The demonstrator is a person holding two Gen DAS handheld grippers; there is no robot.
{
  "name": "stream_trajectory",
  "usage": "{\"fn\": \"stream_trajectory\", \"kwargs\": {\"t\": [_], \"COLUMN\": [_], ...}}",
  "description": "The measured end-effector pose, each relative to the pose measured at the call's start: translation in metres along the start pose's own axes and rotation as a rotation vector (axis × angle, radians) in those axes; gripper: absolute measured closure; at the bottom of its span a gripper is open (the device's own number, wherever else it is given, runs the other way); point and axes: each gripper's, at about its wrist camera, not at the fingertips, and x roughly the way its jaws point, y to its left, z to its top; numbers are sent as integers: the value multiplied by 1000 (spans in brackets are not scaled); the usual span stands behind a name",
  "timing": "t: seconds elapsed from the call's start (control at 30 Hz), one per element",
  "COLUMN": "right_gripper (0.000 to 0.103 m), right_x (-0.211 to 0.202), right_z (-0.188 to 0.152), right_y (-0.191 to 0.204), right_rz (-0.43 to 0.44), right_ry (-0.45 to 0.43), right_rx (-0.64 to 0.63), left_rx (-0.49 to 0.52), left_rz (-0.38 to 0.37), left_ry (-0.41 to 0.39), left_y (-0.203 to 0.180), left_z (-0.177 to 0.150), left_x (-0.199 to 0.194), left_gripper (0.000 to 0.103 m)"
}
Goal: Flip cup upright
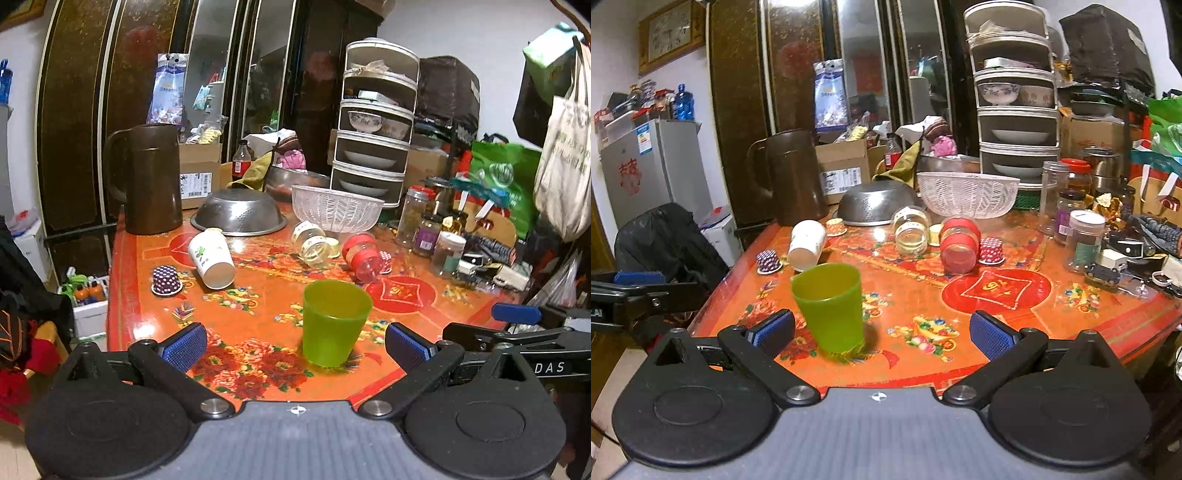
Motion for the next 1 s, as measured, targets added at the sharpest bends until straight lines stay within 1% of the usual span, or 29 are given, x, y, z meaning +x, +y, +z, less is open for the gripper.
{"fn": "stream_trajectory", "kwargs": {"t": [0.2,1.0], "right_gripper": [1,1], "right_x": [-1,-3], "right_z": [0,5], "right_y": [0,-4], "right_rz": [0,-5], "right_ry": [-2,-8], "right_rx": [2,-3], "left_rx": [-8,13], "left_rz": [1,2], "left_ry": [-9,20], "left_y": [0,-10], "left_z": [4,6], "left_x": [-2,2], "left_gripper": [0,0]}}
